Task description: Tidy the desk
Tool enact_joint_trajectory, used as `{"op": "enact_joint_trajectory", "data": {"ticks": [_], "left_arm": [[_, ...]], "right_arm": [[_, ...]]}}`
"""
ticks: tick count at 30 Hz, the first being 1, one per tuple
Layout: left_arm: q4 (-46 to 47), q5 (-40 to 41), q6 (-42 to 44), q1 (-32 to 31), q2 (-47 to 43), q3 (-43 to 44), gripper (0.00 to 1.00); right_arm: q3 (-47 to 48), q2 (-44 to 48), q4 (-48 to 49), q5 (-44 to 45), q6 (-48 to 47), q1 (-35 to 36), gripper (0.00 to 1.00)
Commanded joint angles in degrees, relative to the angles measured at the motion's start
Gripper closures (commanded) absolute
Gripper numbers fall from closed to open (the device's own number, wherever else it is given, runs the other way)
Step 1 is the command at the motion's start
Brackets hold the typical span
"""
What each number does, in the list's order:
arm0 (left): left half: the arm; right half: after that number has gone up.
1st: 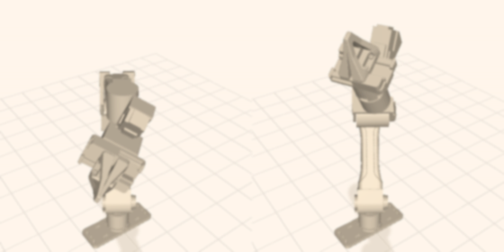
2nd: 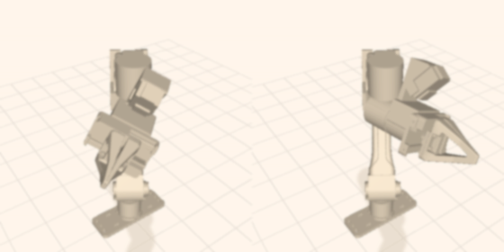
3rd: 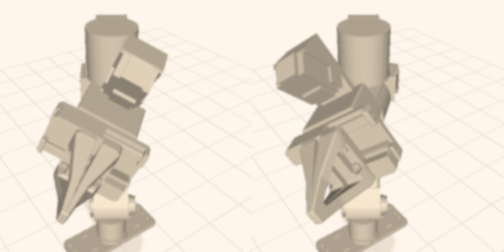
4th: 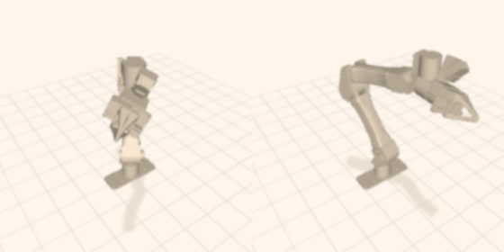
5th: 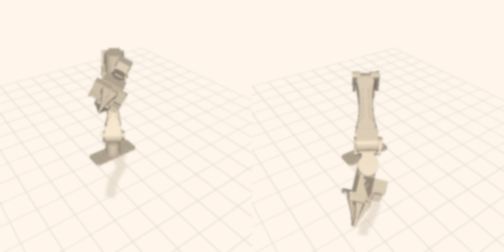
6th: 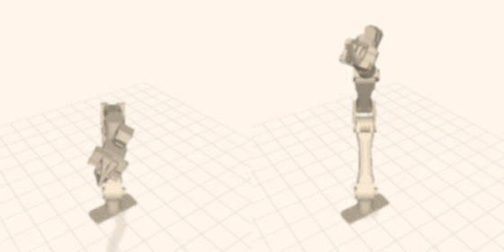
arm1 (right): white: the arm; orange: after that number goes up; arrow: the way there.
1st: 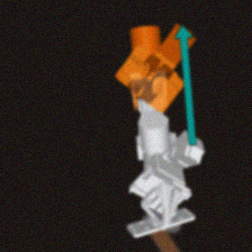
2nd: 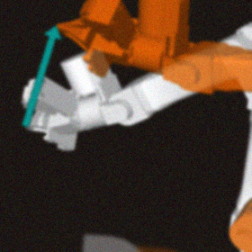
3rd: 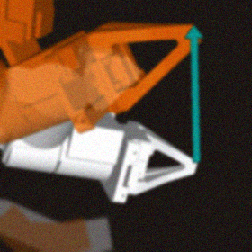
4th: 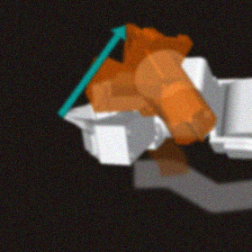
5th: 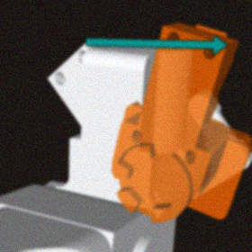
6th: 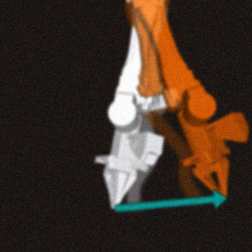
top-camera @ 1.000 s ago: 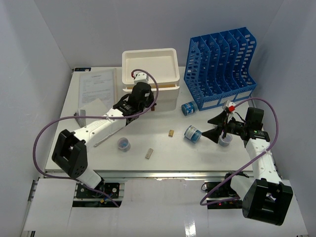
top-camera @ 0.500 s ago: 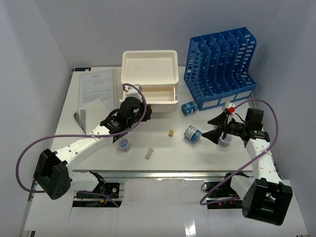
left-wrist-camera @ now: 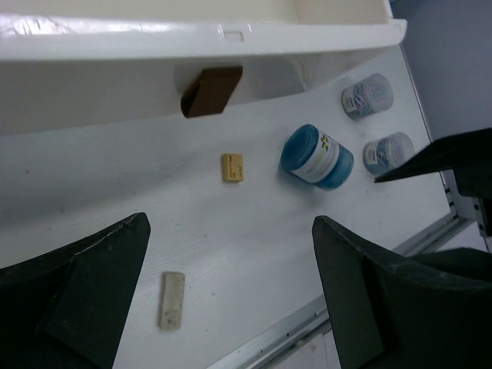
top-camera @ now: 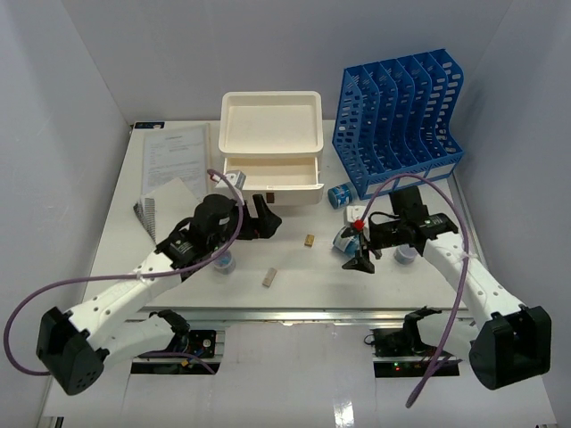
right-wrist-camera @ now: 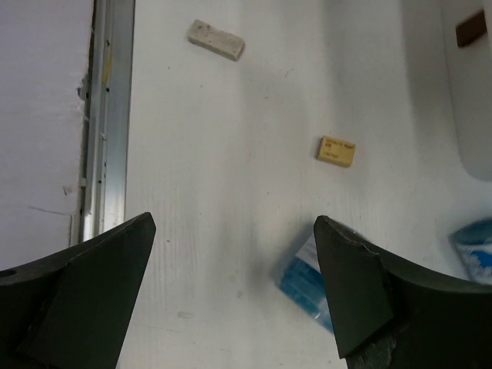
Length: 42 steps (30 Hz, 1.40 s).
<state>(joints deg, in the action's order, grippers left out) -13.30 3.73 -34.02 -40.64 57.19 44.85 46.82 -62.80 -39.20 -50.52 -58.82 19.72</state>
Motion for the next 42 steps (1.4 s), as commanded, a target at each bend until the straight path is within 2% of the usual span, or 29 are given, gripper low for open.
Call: {"op": "enact_joint_trajectory", "data": {"ticks": [1,4,6,10,16,29,33,42], "left_arm": [[-2.63,-7.6,-0.69,-0.14,-9.5,-3.02,0.02],[-4.86,-8.66,-4.37,-0.14,-16.06,-5.89,0.02],[-7.3,-7.77,-6.75,-0.14,-20.09,-7.36,0.02],[-13.96,-4.75,-10.56,-0.14,-24.28,-7.76,0.02],[-16.37,-2.42,-14.62,-0.14,-29.15,-10.36,0.02],[-21.07,-0.54,-15.01,-0.14,-32.41,-11.24,0.02],[-22.64,-0.04,-15.63,-0.14,-34.59,-11.89,0.02],[-23.27,-0.3,-17.54,-0.14,-36.54,-14.33,0.02]], "right_arm": [[3.07,-3.35,-0.22,10.37,-12.39,9.92,0.1],[5.52,-9.49,1.08,14.63,-17.34,15.44,0.08],[8.03,-13.66,3.7,18.3,-17.03,17.12,0.04],[9.92,-18.91,12.45,20.83,-11.44,18.06,0.03],[10.58,-25.35,21.21,25.91,-0.03,18.25,0.0],[9.01,-33.23,28.81,29.0,10.32,18.85,0.15],[8.56,-35.11,29.36,29.68,10.66,19.04,0.19],[8.47,-37.37,29.53,29.6,10.75,19.38,0.37]]}}
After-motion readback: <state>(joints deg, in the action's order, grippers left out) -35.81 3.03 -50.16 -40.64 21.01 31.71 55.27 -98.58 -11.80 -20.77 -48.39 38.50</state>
